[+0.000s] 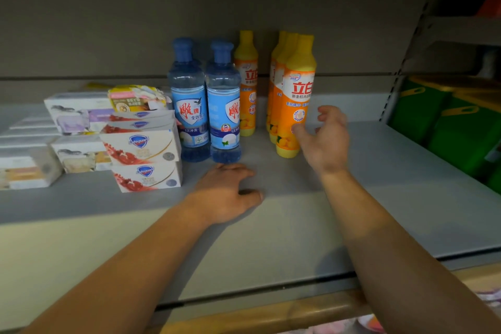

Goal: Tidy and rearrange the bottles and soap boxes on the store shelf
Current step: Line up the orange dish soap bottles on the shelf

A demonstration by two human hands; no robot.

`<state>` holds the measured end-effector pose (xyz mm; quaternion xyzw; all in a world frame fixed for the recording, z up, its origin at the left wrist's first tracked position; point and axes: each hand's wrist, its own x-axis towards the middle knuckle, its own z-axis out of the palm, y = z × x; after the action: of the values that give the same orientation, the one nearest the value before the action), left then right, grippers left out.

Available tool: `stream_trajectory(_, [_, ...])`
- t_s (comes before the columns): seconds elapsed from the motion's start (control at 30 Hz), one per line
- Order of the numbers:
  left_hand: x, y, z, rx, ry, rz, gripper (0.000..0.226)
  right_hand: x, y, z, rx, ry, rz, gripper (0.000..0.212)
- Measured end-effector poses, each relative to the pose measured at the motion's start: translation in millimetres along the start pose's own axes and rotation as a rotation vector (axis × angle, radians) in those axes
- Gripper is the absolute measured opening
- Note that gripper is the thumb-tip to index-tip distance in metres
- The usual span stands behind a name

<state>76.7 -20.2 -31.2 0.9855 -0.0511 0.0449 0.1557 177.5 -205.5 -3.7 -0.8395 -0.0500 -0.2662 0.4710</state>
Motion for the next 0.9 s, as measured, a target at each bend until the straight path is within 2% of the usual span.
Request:
stream_trajectory(0.07, [-7, -1, -4, 0.008, -0.008, 0.033, 0.060, -3, -18, -10, 0.079, 0.169, -0.155, 0.042])
stream_trajectory(0.1, [-10, -3, -6, 0.019, -0.012, 0.046, 0.060, -4, -29, -12, 0.138, 0.192, -0.227, 0.033])
stream_trajectory(0.17, [-18, -11, -13, 0.041, -0.007, 0.048, 0.060, -6, -52, -11, 0.240, 0.139, -0.318, 0.023])
stream_trajectory(0.33, [-44, -33, -18, 0.082, 0.126, 0.034, 0.055, 9, -102, 8, 0.316, -0.029, -0.374, 0.026])
stream_trajectory(0.57, [-41, -40, -10, 0.045, 0.182, 0.065, 0.052, 62, -131, 44, 0.130, -0.140, -0.364, 0.034])
stream_trajectory(0.77, [-36, -44, -7, 0.033, 0.199, 0.091, 0.054, 110, -151, 72, -0.276, -0.138, -0.438, 0.037])
stream_trajectory(0.9, [-34, -47, -5, 0.021, 0.188, 0.092, 0.055, 123, -152, 79, -0.461, -0.266, -0.423, 0.046])
